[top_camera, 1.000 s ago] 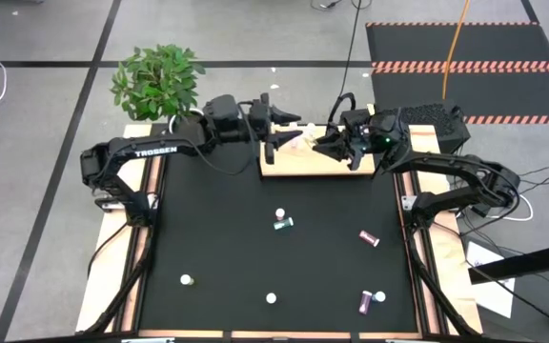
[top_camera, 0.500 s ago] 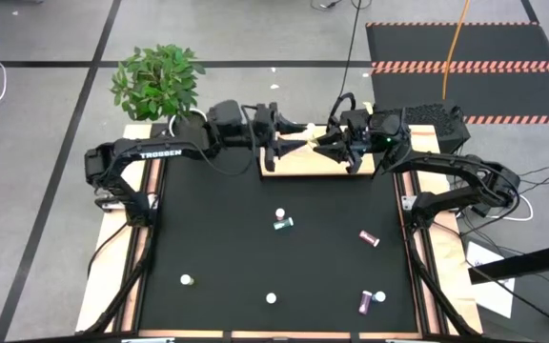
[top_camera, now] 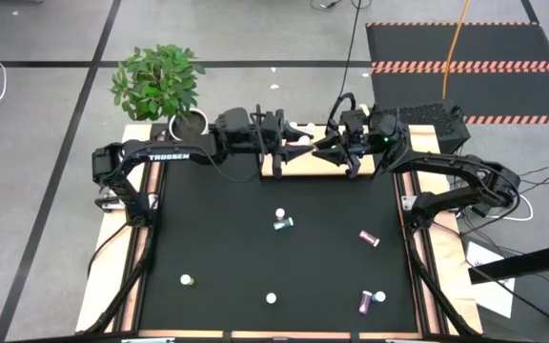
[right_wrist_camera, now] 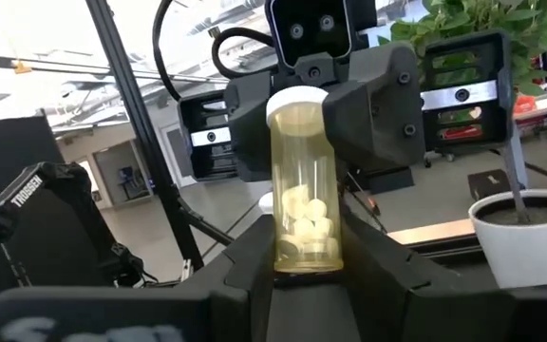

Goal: Pick and place medicine bottles onto shelf by color
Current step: Put the right yellow pill bottle aligned with the other yellow pill bottle on the shelf

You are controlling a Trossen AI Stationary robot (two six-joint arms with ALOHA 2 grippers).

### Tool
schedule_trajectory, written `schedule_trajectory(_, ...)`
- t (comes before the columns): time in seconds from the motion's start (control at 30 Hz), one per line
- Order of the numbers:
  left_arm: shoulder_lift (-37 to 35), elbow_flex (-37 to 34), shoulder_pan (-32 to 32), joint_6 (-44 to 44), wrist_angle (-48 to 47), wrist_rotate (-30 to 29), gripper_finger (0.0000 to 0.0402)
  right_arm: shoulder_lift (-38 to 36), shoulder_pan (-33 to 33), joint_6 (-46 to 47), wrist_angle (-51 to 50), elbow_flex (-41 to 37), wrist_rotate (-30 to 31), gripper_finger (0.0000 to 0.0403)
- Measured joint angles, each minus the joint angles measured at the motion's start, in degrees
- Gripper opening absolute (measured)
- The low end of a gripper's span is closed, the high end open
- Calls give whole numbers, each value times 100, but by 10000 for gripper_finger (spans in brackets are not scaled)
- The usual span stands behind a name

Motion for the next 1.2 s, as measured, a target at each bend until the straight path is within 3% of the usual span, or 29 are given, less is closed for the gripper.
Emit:
schedule_trajectory(0.2, -20, 0, 63, -46, -4, 42, 120, 0, -1, 112, -9, 0, 13, 100)
schedule_trajectory(0.5, -24, 0, 63, -111, -5, 42, 126, -2, -25, 533, -97, 0, 4, 106)
schedule_trajectory(0.9, -197, 10, 438, -3, -1122, -598, 123, 4, -752, 594, -1768, -6, -66, 248)
schedule_trajectory(1.1, -58, 11, 858, 802, -2112, -1345, 118, 4, -862, 458, -2343, -6, -75, 264)
schedule_trajectory(1.2, 269, 0, 993, 940, -2137, -1318, 122, 4, -797, 444, -2331, -8, -75, 259)
